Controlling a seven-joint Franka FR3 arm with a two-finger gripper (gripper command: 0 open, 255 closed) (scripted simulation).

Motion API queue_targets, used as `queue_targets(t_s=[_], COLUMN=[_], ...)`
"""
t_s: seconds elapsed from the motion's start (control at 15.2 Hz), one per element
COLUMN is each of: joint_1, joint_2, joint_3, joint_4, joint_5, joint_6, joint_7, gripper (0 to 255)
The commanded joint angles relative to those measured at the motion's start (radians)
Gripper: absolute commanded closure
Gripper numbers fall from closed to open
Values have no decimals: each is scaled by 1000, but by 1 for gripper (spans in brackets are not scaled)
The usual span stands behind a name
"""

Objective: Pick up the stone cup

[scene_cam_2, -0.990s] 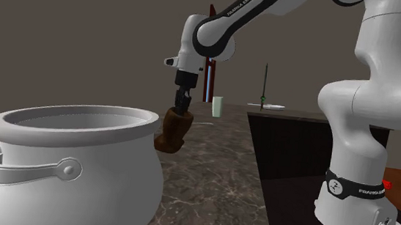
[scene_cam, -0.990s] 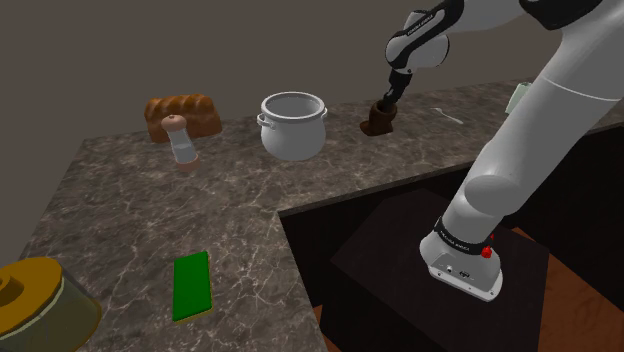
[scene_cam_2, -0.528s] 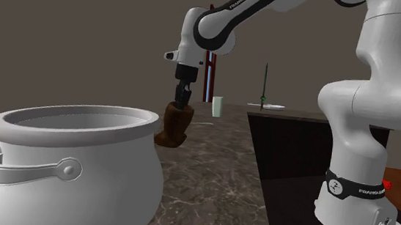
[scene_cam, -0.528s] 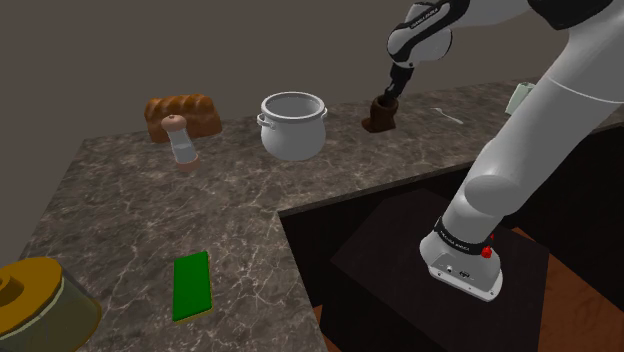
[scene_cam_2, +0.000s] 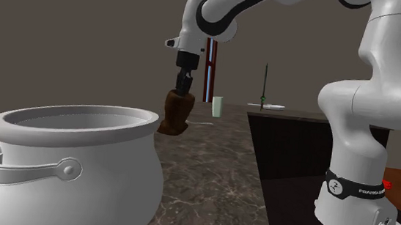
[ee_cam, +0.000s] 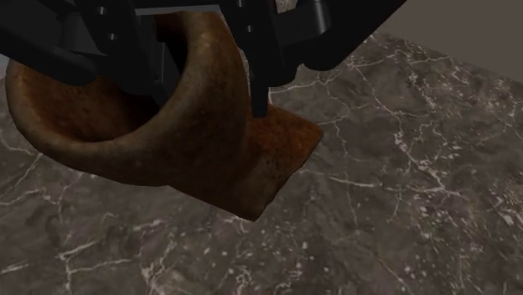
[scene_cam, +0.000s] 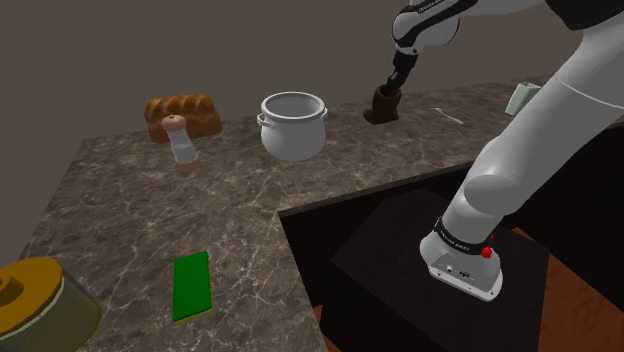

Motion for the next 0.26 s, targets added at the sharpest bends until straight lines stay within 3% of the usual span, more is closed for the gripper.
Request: queue_targets(t_s=[0.0,0.2], joint_1=[-1,-1], joint_2=[-11,-17], joint_3=[4,7], joint_4=[20,30], joint_5=[-5,-8], joint_6=[-29,-45], joint_7=[3,6], gripper=[255,255])
